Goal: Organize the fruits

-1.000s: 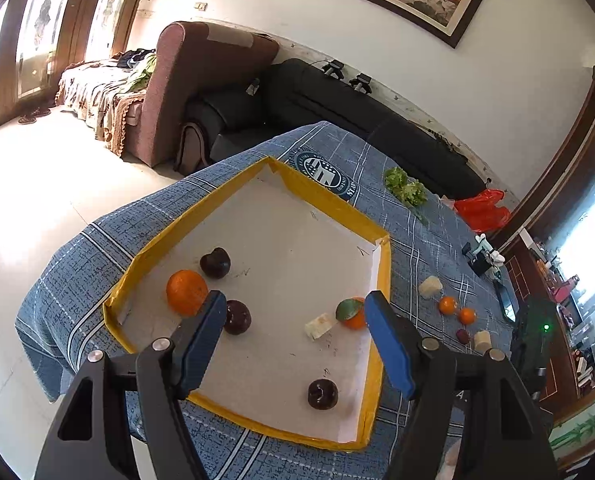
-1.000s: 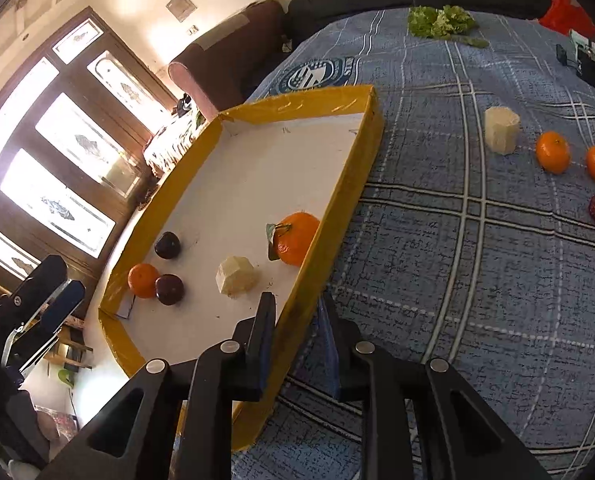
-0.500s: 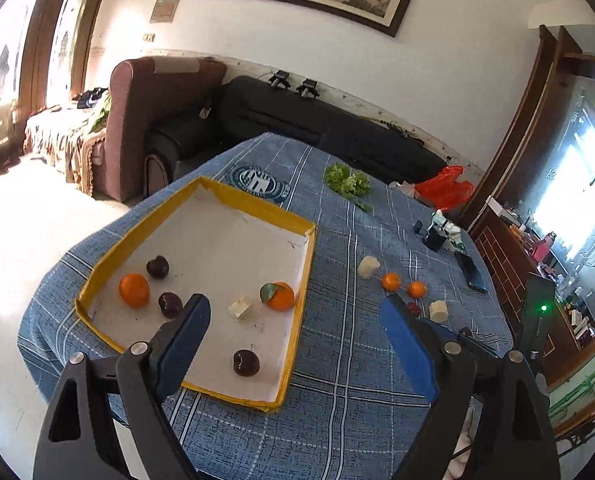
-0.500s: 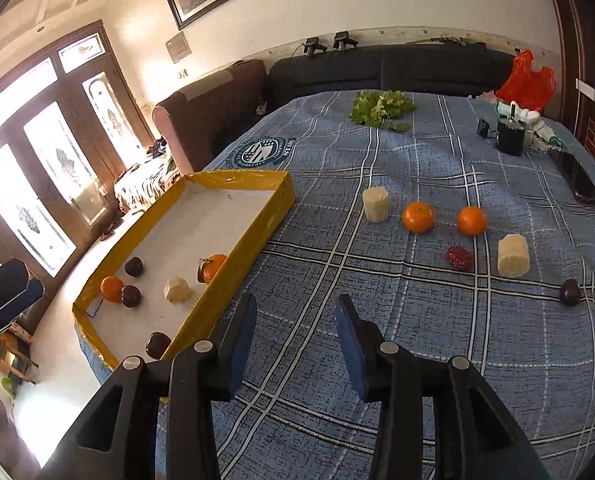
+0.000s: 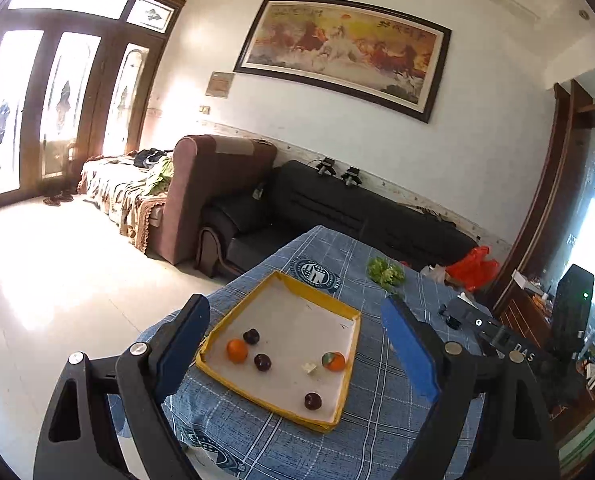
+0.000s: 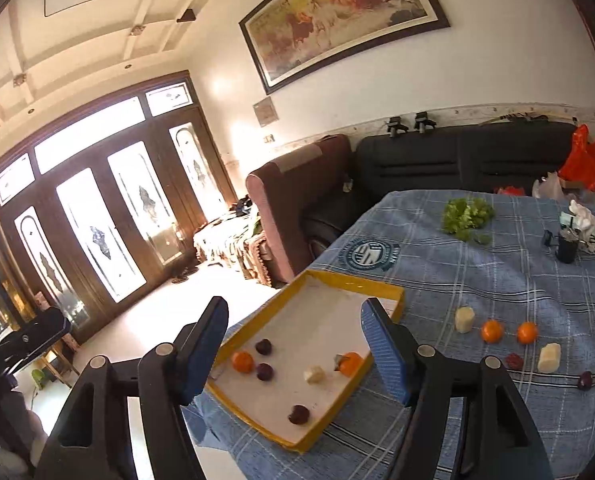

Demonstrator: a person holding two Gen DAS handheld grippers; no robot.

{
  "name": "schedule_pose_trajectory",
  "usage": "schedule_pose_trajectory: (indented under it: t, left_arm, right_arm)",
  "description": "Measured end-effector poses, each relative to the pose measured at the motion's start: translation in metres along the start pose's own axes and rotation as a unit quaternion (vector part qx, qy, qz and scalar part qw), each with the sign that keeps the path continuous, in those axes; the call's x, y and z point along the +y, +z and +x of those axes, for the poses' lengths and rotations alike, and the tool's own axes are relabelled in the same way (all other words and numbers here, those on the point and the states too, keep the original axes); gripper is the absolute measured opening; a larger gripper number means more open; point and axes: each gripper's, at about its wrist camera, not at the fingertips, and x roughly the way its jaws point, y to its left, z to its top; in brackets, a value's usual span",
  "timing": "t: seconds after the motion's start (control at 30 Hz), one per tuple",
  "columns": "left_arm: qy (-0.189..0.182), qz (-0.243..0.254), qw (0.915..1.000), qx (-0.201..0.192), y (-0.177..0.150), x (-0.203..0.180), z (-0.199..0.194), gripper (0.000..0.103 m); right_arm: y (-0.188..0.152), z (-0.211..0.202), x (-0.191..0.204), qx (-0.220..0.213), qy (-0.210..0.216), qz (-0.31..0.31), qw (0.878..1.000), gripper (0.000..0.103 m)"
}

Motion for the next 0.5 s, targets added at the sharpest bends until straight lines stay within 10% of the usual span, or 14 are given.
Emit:
schedule_pose_trajectory:
  t: [0.5]
  left_arm:
    - [0.042,-0.034,0.9981,-0.028,0.007,0.042,-0.019,0.087]
  right_arm:
    - [0.008,0.028,0.057,-0.006,0.072,-0.041,0.997,0.077]
